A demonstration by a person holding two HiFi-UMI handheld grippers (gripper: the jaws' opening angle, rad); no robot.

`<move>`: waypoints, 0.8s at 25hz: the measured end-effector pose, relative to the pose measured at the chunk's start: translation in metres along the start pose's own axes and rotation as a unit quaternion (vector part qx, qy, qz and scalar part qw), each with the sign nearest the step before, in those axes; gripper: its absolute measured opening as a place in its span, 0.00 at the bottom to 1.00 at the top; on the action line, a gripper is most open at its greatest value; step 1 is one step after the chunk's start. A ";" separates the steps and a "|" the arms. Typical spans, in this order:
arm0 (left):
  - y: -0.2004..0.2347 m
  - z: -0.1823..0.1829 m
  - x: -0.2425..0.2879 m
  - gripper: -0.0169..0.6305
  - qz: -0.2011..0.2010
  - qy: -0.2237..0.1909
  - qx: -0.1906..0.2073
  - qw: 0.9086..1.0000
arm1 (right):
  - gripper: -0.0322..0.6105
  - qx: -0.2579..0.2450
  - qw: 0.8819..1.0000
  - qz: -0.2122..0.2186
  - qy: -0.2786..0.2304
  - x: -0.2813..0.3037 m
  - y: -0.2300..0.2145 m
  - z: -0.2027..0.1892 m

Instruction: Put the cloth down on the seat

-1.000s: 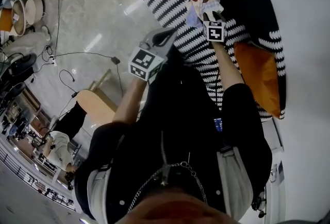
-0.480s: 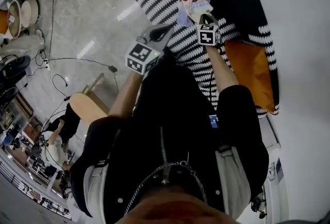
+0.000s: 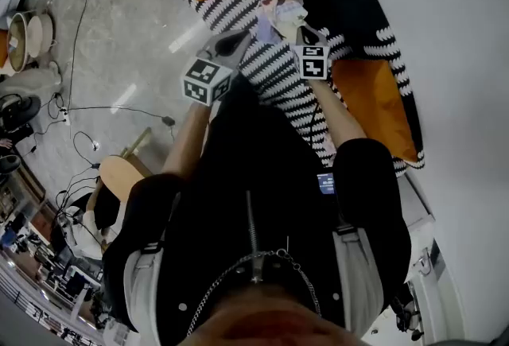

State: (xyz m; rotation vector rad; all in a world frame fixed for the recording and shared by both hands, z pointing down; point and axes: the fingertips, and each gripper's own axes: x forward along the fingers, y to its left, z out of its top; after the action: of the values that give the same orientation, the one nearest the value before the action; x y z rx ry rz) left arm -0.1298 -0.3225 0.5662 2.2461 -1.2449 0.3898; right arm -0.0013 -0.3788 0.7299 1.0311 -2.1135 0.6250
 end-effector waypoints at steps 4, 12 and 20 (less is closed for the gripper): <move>-0.005 -0.007 -0.003 0.04 0.028 0.024 0.000 0.999 | 0.05 0.014 0.999 0.014 -0.047 -0.033 0.008 0.029; -0.031 -0.008 -0.003 0.04 0.026 0.014 -0.001 1.000 | 0.05 -0.034 0.986 0.037 -0.161 -0.110 0.039 0.106; -0.062 0.012 -0.016 0.04 0.004 -0.032 0.024 0.999 | 0.05 -0.055 0.969 0.058 -0.234 -0.182 0.066 0.142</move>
State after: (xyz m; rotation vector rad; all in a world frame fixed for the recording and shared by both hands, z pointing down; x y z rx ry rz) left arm -0.0854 -0.2922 0.5288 2.3115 -1.2887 0.3576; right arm -0.0271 -0.3487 0.4934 1.0766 -2.5997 0.3331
